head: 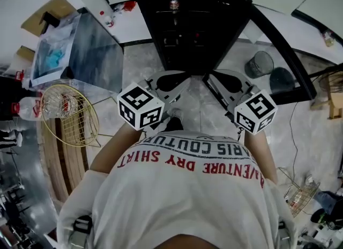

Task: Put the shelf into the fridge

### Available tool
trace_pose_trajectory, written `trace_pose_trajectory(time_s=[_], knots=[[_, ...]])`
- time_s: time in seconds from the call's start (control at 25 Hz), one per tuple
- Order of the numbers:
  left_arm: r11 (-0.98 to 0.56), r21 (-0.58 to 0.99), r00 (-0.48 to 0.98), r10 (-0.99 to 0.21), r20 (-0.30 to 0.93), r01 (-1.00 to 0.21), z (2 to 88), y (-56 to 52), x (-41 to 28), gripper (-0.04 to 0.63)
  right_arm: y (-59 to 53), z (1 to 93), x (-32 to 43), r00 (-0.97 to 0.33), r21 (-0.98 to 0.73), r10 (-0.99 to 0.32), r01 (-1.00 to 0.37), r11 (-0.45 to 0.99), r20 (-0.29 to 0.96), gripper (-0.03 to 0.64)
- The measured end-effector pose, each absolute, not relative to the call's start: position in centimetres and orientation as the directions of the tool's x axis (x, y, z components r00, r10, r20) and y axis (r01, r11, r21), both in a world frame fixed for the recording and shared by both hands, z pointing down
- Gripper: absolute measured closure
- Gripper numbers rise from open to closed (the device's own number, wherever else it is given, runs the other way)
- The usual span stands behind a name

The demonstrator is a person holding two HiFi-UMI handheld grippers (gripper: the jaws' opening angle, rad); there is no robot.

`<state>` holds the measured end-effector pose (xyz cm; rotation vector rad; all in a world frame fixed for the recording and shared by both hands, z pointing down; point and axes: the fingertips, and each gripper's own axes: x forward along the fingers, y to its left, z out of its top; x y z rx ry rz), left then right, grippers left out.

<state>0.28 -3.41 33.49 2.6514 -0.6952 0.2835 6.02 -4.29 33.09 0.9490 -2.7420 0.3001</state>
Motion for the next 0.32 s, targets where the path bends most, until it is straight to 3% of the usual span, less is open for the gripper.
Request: trace_pose_trajectory(time_s=[0.32], knots=[[-0.807, 0.306, 0.860, -0.440, 0.258, -0.505, 32.2, -0.4, 1.1, 0.535, -1.5, 32.9, 7.2, -0.753, -0.095, -0.594, -0.638, 0.764, 0.283, 0.594]])
